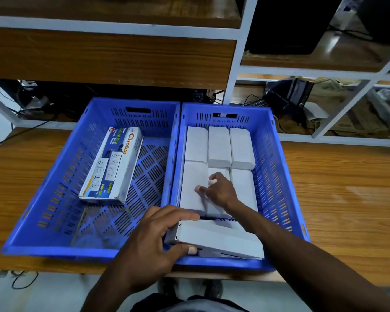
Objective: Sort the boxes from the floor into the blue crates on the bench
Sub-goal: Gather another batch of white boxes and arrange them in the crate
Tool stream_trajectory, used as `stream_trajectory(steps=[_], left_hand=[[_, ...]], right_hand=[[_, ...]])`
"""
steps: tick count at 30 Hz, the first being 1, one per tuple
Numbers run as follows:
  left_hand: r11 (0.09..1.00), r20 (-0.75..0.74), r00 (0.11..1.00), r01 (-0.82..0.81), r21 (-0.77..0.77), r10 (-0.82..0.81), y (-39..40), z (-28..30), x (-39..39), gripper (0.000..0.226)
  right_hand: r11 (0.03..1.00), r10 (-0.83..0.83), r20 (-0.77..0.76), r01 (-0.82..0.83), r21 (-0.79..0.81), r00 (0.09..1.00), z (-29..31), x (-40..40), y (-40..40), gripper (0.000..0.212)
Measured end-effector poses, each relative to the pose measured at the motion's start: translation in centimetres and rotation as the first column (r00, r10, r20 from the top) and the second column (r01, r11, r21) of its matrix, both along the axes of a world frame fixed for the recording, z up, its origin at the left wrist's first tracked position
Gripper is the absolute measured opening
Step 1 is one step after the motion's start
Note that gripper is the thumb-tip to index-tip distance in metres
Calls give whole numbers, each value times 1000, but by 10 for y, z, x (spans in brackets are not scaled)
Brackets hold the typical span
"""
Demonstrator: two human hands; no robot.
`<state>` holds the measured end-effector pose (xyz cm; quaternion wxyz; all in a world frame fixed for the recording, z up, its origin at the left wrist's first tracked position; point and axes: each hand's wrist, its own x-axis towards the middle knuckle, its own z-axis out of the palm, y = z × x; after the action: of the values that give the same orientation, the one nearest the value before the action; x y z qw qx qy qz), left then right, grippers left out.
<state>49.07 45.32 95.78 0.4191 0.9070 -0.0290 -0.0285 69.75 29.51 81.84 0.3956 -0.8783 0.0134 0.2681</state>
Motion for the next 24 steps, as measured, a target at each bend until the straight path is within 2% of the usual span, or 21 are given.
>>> stream_trajectory(steps=[3, 7, 16, 21, 24], left_hand=[[1000, -15, 1000, 2, -9, -2, 2, -3, 0, 48], [1000, -16, 1000, 13, -12, -14, 2, -3, 3, 48], [999, -15, 999, 31, -5, -31, 1, -2, 8, 48], [999, -9, 1000, 20, -25, -21, 1, -1, 11, 50], [999, -13, 1000, 25, -46, -26, 2, -1, 15, 52]], right_hand=[[995, 71, -67, -66, 71, 995, 1, 0, -5, 94], [980, 194, -13, -193, 50, 981, 1, -3, -10, 101], [986, 157, 51, -159, 42, 986, -4, -1, -6, 95], [988, 140, 18, -141, 58, 990, 6, 1, -6, 87], [992, 113, 22, -115, 57, 993, 28, 2, -14, 75]])
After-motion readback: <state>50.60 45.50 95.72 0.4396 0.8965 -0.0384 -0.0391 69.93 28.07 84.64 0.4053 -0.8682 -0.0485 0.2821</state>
